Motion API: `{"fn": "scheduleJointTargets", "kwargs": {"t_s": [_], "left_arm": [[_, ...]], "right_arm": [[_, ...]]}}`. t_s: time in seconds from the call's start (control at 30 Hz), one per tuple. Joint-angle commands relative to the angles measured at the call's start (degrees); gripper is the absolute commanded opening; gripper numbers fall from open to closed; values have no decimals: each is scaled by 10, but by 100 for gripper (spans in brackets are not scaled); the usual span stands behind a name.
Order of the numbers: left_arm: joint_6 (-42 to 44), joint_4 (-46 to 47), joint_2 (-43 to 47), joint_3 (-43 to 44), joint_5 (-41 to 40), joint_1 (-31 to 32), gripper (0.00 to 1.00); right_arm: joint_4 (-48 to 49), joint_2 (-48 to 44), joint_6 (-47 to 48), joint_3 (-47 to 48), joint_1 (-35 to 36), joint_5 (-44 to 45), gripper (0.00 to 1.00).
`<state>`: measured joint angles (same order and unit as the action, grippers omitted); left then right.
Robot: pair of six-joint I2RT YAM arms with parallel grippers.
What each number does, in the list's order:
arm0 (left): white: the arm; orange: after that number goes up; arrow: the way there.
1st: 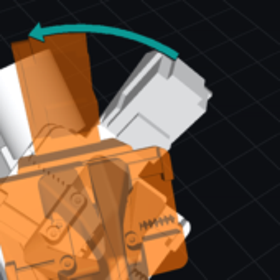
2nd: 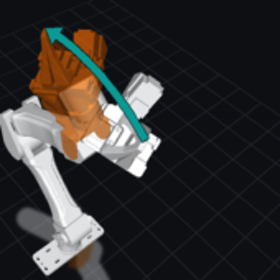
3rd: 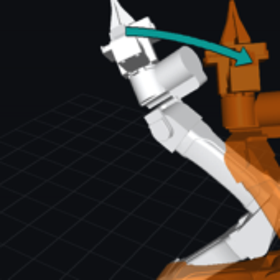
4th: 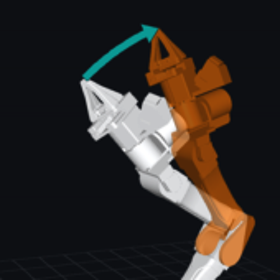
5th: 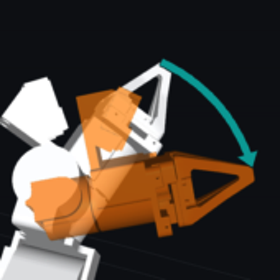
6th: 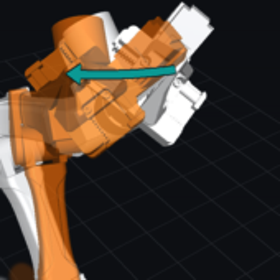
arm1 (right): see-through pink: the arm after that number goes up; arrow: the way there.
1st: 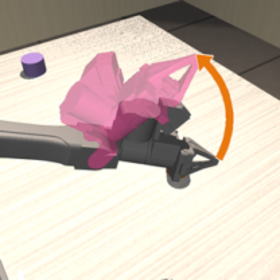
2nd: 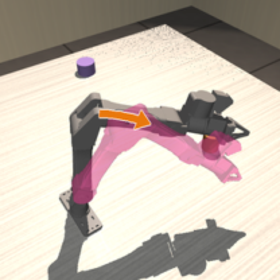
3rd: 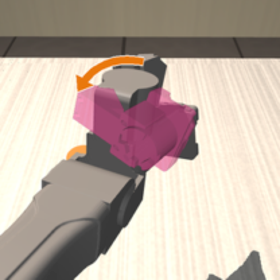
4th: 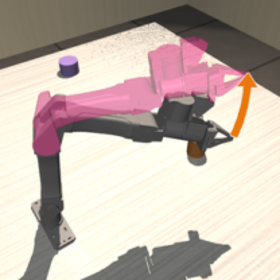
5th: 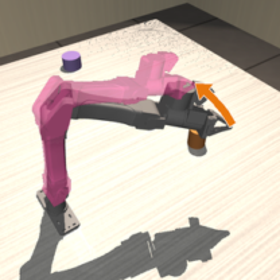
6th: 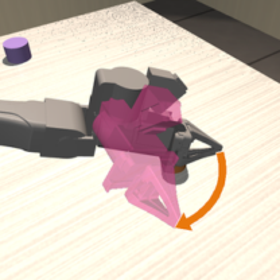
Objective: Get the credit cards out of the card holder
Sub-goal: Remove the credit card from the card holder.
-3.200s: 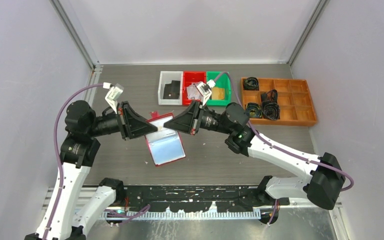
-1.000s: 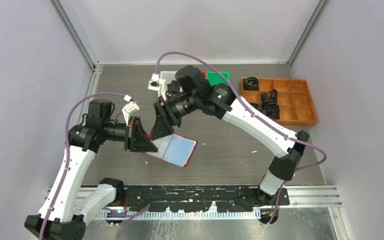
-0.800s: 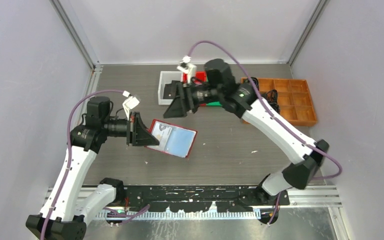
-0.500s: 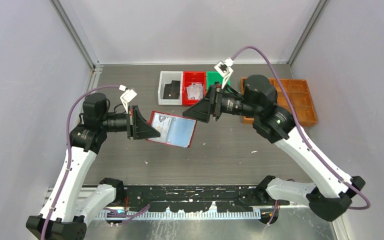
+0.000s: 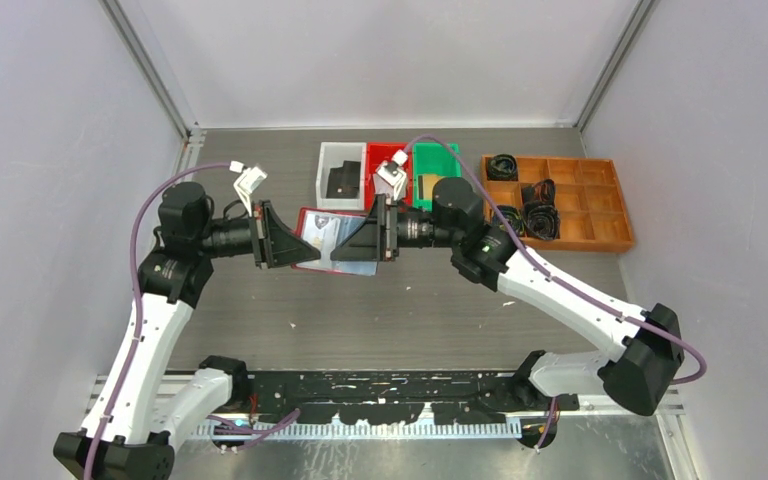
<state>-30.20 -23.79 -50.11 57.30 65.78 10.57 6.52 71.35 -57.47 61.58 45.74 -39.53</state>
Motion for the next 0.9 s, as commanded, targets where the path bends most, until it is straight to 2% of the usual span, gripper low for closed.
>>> {"fn": "scheduleJointTargets", "kwargs": {"t_s": [0.0, 0.17, 0.33, 0.5, 0.73, 0.87], "left_arm": [[-19, 51, 14, 14, 22, -2, 0], [-45, 73, 25, 5, 43, -2, 0], [-75, 96, 27, -7, 79, -2, 0], [-85, 96, 32, -9, 109, -2, 6], [-94, 96, 44, -12, 167, 2, 6], [-82, 98, 55, -17, 169, 9, 6]], "right_arm": [[57, 2, 2, 17, 18, -6, 58], [51, 8, 21, 23, 25, 6, 57], [82, 24, 9, 38, 28, -1, 49], [81, 26, 20, 59, 28, -1, 47], [-23, 18, 103, 102, 27, 48, 45], [-12, 20, 102, 101, 28, 63, 40]]}}
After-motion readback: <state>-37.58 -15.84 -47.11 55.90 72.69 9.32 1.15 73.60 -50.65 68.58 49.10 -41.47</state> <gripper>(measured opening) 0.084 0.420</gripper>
